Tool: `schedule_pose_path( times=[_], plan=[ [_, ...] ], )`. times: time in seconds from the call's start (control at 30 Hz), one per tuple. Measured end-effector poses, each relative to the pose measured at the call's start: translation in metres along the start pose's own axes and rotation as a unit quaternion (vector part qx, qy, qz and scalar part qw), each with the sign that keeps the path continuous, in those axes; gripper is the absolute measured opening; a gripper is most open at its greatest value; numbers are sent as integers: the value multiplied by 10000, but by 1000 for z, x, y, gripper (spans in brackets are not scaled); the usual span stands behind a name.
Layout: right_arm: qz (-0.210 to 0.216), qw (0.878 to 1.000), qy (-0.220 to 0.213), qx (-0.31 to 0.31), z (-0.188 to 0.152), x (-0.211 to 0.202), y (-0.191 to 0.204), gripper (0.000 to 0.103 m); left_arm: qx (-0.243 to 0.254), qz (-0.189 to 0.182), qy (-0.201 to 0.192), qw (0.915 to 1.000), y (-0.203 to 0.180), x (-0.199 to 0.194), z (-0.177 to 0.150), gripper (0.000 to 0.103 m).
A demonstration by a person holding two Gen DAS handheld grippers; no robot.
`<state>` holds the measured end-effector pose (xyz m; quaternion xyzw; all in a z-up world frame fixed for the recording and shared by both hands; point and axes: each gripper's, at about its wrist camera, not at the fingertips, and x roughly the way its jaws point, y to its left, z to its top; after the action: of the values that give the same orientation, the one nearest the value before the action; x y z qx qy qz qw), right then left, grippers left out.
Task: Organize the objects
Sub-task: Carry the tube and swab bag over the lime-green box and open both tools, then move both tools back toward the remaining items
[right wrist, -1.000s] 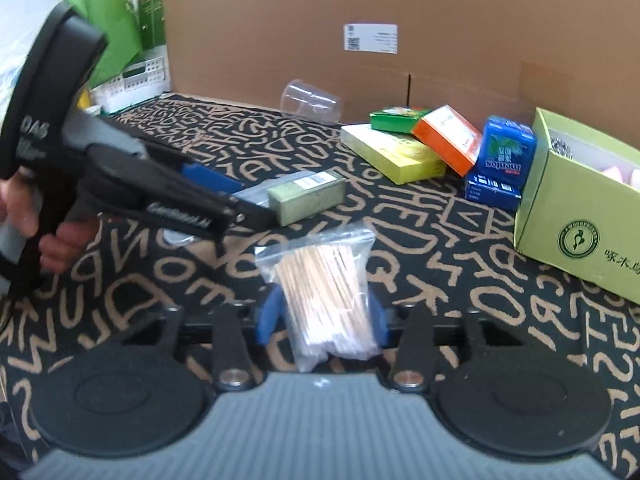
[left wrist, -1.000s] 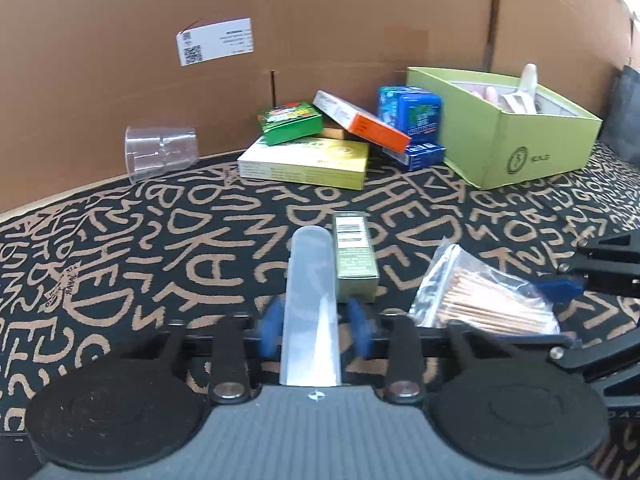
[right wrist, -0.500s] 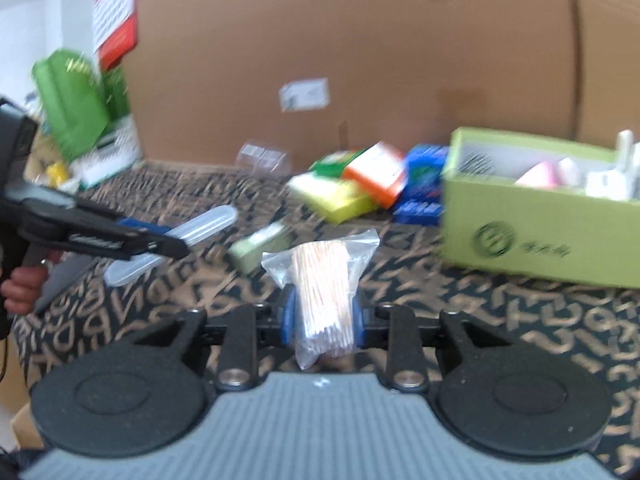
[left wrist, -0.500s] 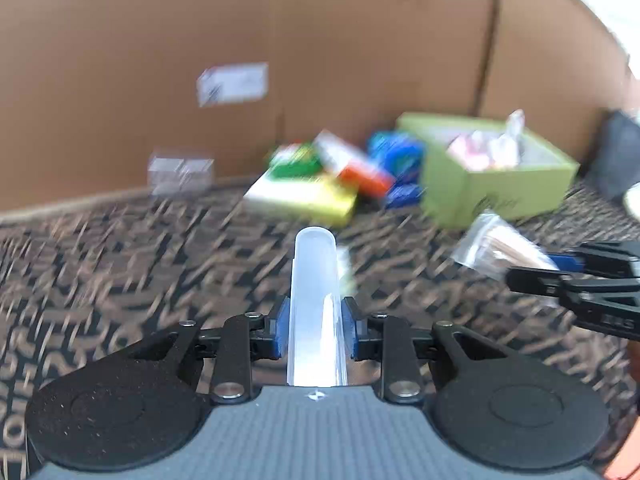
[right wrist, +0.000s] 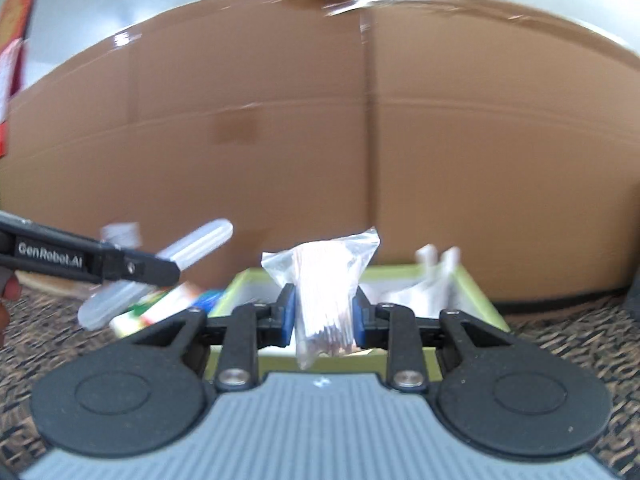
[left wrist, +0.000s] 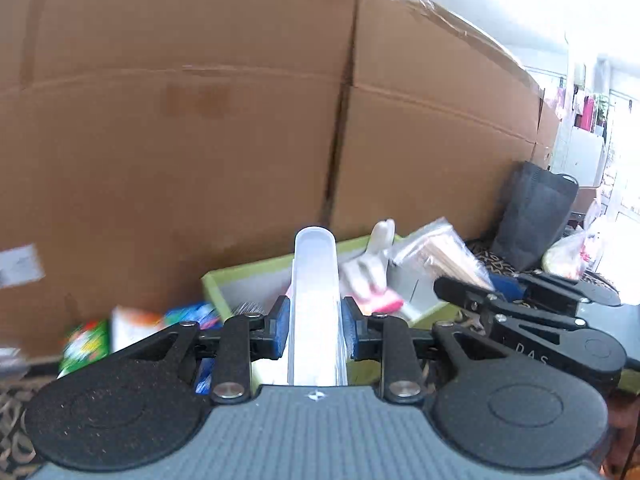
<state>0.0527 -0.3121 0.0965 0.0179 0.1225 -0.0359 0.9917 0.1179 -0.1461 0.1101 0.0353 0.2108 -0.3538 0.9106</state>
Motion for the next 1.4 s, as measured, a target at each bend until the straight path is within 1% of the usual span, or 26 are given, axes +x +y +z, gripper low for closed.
schedule_pose_path(
  times=[0.13, 0.27, 0.3, 0.37, 0.4, 0.43, 0.47, 0.5, 0.57, 0.6, 0.63, 0.67, 0.8, 0.87, 0.9, 0.97, 1.03, 1.1, 1.17, 1.23, 1.37, 1.4],
  plan=[
    [-319, 9995, 6, 74, 7, 36, -23, 27, 18, 72, 166, 9998, -14, 49, 9, 28],
    [-579, 9982, 130, 59, 0, 75, -40, 27, 14, 252, 343, 9991, -19, 83, 8, 28],
    [-608, 9980, 176, 65, -4, 84, -42, 27, 12, 283, 357, 9990, -19, 89, 7, 29],
    [-545, 9979, 342, -13, -14, 105, -47, 32, 26, 309, 341, 9989, -16, 98, 2, 29],
    [-517, 9973, 517, -83, -19, 114, -48, 49, 7, 279, 350, 9990, -14, 100, -1, 39],
    [-569, 9957, 708, -170, -25, 122, -47, 70, -25, 263, 423, 9988, -11, 101, -5, 52],
    [-659, 9946, 753, -269, -31, 124, -45, 73, -73, 286, 467, 9985, -10, 100, -9, 75],
    [-723, 9940, 721, -393, -37, 122, -43, 73, -130, 331, 378, 9987, -7, 93, -14, 79],
    [-816, 9946, 511, -397, -42, 111, -39, 80, -84, 334, 98, 9994, -3, 76, -25, 80],
    [-825, 9952, 384, -355, -43, 104, -39, 90, -11, 359, 64, 9993, -3, 68, -28, 80],
    [-825, 9958, 241, -309, -43, 97, -37, 97, 39, 392, 30, 9992, -3, 60, -31, 80],
    [-813, 9963, 127, -265, -43, 89, -35, 99, 62, 402, -9, 9992, -4, 54, -31, 82],
    [-556, 9982, -131, -185, -32, 63, -23, 103, -79, 364, -115, 9992, 2, 21, -35, 82],
    [-434, 9985, -268, -220, -24, 49, -12, 103, -224, 392, -159, 9989, 7, 11, -30, 83],
    [-390, 9984, -319, -247, -22, 42, -6, 103, -277, 424, -163, 9986, 8, 1, -33, 84],
    [-355, 9982, -415, -249, -19, 28, 6, 103, -314, 571, -127, 9978, 10, -22, -42, 85],
    [-183, 9987, -426, -195, -22, 14, 17, 103, -342, 797, -143, 9961, 15, -48, -57, 88],
    [96, 9995, -307, -60, -29, 5, 26, 103, -410, 1058, -157, 9934, 22, -71, -73, 91],
    [342, 9994, -78, 25, -39, -3, 35, 103, -519, 1378, -91, 9891, 32, -87, -90, 92],
    [499, 9987, 98, 73, -52, -14, 45, 103, -666, 1644, 34, 9841, 45, -98, -107, 92],
    [843, 9944, 572, 278, -78, -16, 67, 103, -885, 2104, 442, 9726, 72, -102, -134, 92],
    [959, 9924, 705, 298, -84, -16, 73, 103, -898, 2144, 513, 9713, 77, -100, -139, 92]
  ],
)
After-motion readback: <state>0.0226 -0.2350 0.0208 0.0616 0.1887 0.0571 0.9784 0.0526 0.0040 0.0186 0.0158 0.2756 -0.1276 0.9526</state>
